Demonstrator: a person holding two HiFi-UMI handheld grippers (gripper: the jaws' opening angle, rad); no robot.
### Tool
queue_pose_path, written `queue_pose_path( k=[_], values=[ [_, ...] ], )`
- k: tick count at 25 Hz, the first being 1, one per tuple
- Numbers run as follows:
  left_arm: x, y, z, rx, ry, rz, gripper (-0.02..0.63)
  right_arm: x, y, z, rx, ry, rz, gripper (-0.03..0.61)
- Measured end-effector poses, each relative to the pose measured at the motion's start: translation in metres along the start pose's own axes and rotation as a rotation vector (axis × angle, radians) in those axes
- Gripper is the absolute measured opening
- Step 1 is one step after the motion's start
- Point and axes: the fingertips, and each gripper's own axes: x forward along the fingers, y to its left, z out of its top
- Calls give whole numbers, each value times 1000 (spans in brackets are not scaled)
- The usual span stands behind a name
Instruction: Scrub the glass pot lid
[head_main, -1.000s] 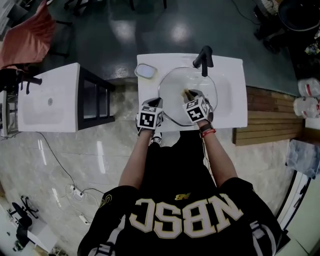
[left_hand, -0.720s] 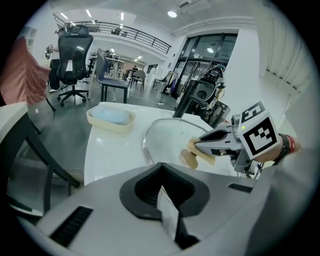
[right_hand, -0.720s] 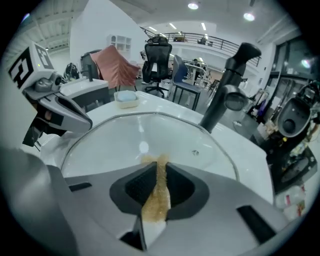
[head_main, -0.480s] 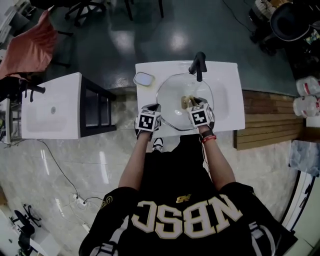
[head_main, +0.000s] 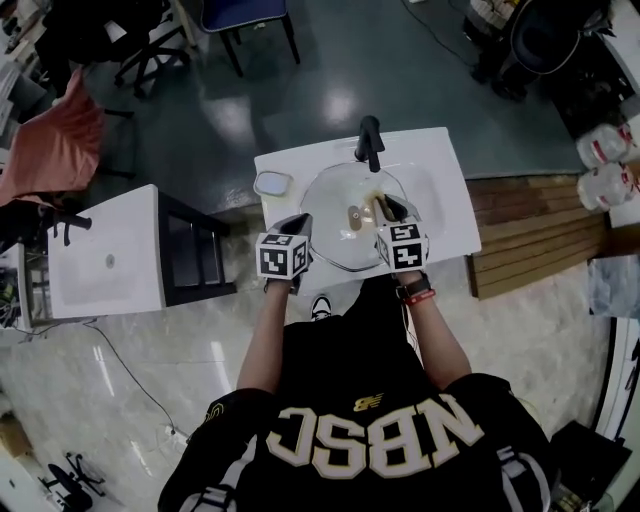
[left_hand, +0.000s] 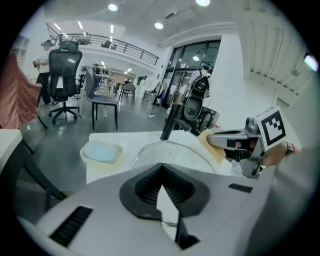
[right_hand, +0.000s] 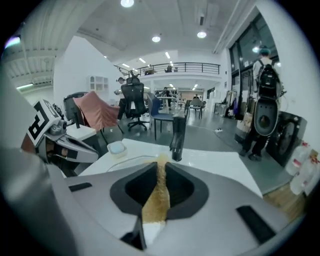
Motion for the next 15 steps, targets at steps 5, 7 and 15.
queue_pose_path(
  k=[5,7,15],
  values=[
    [-22,-23,65,44,-198,-25,12,-34,-11,48,39,-138,-18,61],
    [-33,-32,91,75,-272,-19,12,-49,-16,69,42,-198,-37,61],
    [-79,-59,167,266,-504,86,12,-105,-31,132,1,-388,-155,56]
  ],
)
